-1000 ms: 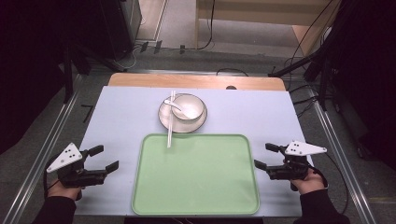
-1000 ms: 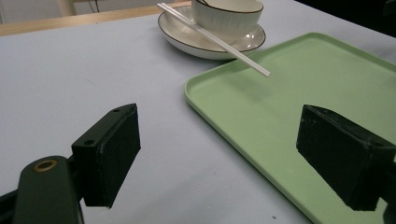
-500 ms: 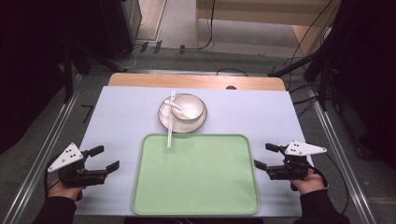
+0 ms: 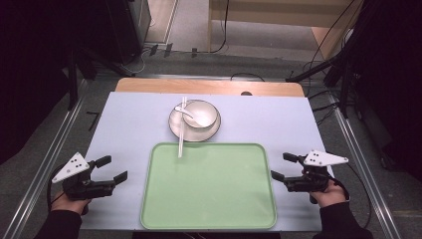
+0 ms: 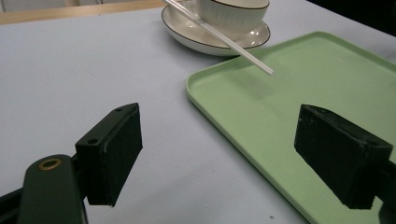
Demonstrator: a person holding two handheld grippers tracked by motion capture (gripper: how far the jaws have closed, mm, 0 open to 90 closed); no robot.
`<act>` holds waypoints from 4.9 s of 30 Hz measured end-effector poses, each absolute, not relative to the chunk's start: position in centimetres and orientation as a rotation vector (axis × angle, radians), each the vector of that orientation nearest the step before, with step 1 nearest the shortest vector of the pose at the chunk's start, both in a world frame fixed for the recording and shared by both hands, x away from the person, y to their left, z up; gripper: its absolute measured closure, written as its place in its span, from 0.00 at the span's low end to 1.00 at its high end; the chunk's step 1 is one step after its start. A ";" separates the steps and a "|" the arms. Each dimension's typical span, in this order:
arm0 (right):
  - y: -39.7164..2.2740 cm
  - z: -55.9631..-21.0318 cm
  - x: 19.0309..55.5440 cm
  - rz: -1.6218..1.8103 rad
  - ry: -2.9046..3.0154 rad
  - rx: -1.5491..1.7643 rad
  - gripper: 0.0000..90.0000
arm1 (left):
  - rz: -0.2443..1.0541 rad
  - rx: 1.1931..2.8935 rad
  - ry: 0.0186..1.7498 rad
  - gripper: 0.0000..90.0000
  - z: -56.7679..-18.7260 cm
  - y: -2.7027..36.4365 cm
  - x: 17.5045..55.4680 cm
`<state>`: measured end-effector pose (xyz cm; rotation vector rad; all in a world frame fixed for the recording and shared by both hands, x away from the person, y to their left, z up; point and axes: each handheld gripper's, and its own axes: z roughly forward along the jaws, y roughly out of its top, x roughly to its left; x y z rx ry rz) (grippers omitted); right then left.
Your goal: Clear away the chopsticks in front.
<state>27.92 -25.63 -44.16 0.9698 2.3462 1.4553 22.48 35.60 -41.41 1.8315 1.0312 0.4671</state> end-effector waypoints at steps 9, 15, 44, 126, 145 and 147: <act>-25.6 -44.2 27.9 1.453 2.347 0.969 0.20 | 0.447 1.807 1.082 0.16 -40.6 35.3 22.4; -25.7 -44.2 27.9 1.448 2.348 0.972 0.20 | 0.336 1.811 1.103 0.16 -40.3 35.0 22.7; -25.7 -44.2 28.0 1.444 2.349 0.976 0.20 | 0.273 2.003 1.242 0.18 -39.0 30.0 28.4; -25.8 -44.2 28.1 1.449 2.349 0.987 0.21 | 0.108 1.905 1.655 0.94 -43.4 20.4 43.3; -25.8 -44.3 28.1 1.452 2.351 0.991 0.21 | 0.077 1.782 1.685 0.96 -41.7 23.5 42.6; -25.8 -44.3 28.1 1.451 2.348 0.990 0.21 | 0.085 1.764 1.687 0.96 -41.4 24.1 42.2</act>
